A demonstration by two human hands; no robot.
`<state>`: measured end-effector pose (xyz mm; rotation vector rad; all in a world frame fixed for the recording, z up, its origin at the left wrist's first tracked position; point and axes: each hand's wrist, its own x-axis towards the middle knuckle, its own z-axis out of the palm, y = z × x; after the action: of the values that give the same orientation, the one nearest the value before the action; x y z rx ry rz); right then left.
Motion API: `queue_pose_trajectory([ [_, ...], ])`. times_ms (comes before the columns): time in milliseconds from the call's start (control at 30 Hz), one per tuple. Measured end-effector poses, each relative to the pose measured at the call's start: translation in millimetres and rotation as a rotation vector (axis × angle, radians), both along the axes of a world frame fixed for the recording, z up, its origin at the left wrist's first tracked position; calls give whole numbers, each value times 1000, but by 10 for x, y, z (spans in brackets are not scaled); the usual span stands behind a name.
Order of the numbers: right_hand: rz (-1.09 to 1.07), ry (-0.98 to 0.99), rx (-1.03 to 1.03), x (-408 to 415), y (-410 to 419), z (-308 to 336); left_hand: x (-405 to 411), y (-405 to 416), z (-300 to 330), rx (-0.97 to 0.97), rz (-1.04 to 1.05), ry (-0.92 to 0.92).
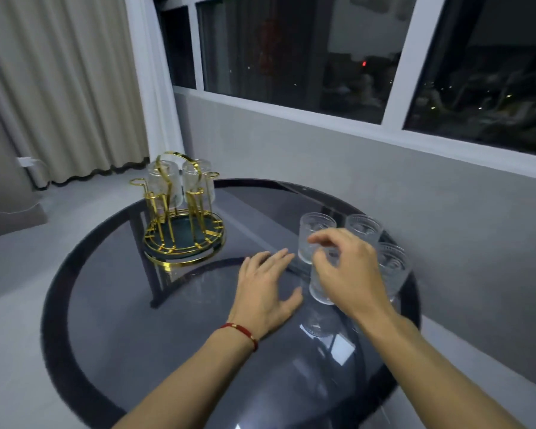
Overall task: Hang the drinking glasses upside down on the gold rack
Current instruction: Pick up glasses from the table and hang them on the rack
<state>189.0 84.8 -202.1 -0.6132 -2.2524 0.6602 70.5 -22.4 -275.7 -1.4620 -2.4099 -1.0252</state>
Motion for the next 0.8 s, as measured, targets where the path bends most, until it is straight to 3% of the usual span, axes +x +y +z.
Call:
queue_pose_trajectory([
  [100,-87,-4,-79,271,163,-161,372,280,57,137,-95,-246],
  [200,-103,66,-202,381,285,-220,549,566,103,115,-51,-439],
  [333,-169,75,-386,454,412,-268,516,826,182,8,93,-361],
  [433,-216,9,-474,509,482,-312,412,791,216,30,156,-309],
  [633,35,-147,-846,240,259,-489,-9,247,223,287,193,-579],
  [733,221,19,-1284,-97,75,-500,-172,10,204,415,154,-735],
  [800,295,125,-1452,-324,0,-498,-256,-123,174,483,136,-827],
])
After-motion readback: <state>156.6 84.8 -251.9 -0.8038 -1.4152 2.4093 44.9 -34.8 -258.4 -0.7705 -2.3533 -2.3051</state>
